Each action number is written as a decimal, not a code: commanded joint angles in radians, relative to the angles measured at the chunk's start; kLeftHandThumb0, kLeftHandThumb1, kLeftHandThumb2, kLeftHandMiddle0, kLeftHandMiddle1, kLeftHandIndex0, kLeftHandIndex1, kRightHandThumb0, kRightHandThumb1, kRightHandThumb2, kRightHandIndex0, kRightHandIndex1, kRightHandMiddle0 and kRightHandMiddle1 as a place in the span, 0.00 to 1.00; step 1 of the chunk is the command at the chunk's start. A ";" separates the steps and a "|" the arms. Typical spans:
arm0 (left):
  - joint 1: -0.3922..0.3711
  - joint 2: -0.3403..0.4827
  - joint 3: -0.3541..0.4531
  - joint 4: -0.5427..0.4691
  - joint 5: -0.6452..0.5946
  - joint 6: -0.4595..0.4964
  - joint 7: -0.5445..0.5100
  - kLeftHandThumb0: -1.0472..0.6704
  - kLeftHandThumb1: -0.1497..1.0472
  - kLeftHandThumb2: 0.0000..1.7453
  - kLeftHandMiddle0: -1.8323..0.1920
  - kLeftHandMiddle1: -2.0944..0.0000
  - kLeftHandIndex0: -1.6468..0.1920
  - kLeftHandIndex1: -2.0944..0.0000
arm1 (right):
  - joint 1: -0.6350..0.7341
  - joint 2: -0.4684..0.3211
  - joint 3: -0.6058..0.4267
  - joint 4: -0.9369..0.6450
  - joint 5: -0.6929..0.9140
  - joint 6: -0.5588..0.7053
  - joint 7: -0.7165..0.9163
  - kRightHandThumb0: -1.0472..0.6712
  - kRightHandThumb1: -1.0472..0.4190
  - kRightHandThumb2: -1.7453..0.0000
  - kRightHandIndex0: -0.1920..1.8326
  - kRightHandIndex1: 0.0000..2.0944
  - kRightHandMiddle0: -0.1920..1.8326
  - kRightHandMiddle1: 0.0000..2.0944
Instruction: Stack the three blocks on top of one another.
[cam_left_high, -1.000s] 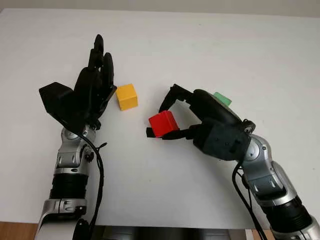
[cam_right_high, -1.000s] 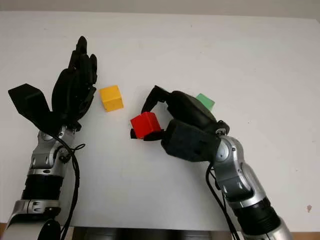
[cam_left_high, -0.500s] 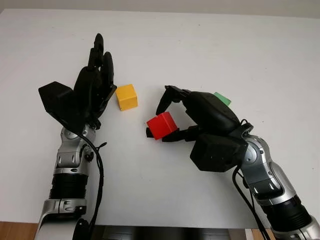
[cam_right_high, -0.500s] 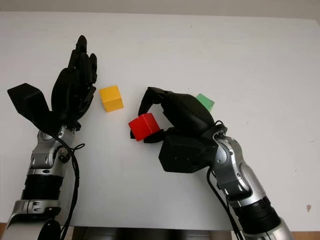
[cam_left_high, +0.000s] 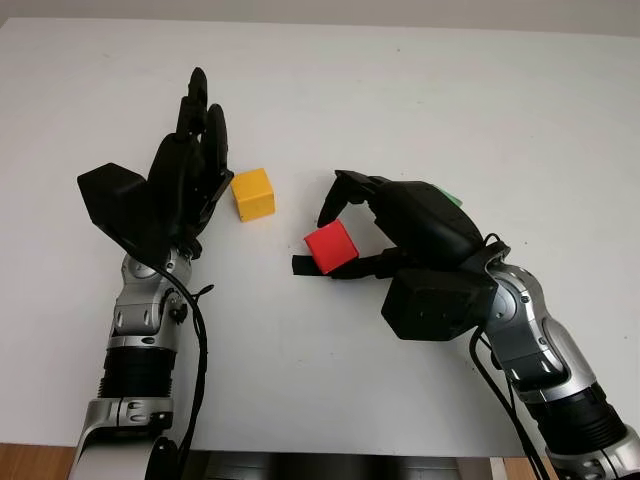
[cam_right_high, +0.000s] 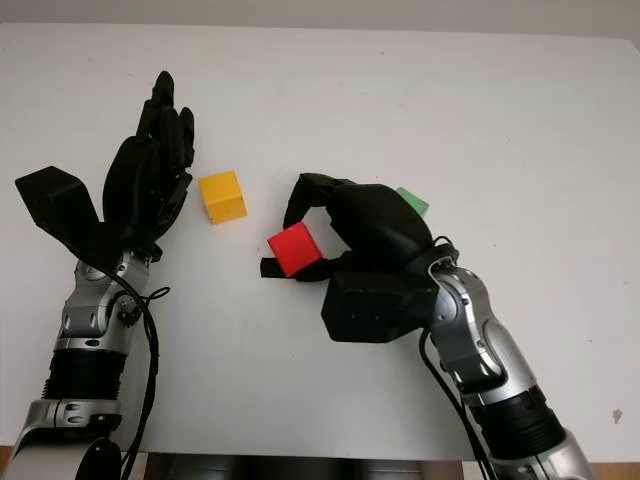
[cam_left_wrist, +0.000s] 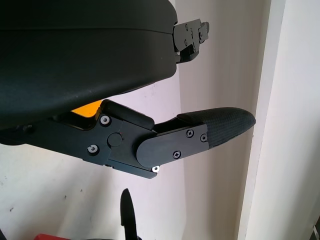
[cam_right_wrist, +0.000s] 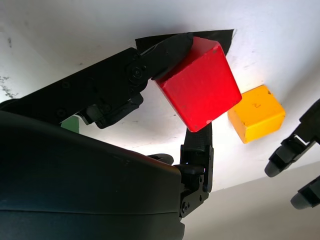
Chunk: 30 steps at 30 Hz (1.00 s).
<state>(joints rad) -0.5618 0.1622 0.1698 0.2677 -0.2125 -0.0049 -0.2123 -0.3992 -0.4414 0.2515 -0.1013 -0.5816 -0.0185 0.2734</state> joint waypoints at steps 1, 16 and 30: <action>0.010 0.005 -0.004 -0.009 0.001 -0.002 -0.006 0.18 1.00 0.38 1.00 0.98 1.00 0.99 | -0.020 -0.012 -0.008 -0.002 0.000 0.004 0.015 0.39 0.07 0.97 0.22 0.02 0.23 0.65; 0.010 0.005 -0.001 -0.003 0.001 -0.001 -0.004 0.18 1.00 0.37 1.00 0.98 1.00 0.98 | -0.118 -0.097 0.011 -0.043 -0.085 0.018 0.168 0.27 0.09 0.97 0.09 0.00 0.17 0.19; 0.003 0.019 0.001 0.014 0.019 -0.027 -0.005 0.18 1.00 0.38 0.99 0.98 0.99 0.99 | -0.167 -0.068 -0.086 -0.141 0.053 0.095 0.278 0.13 0.04 0.95 0.00 0.00 0.02 0.04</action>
<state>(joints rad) -0.5619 0.1675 0.1709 0.2748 -0.2020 -0.0170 -0.2167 -0.5539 -0.5289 0.1979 -0.2104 -0.5519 0.0666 0.5703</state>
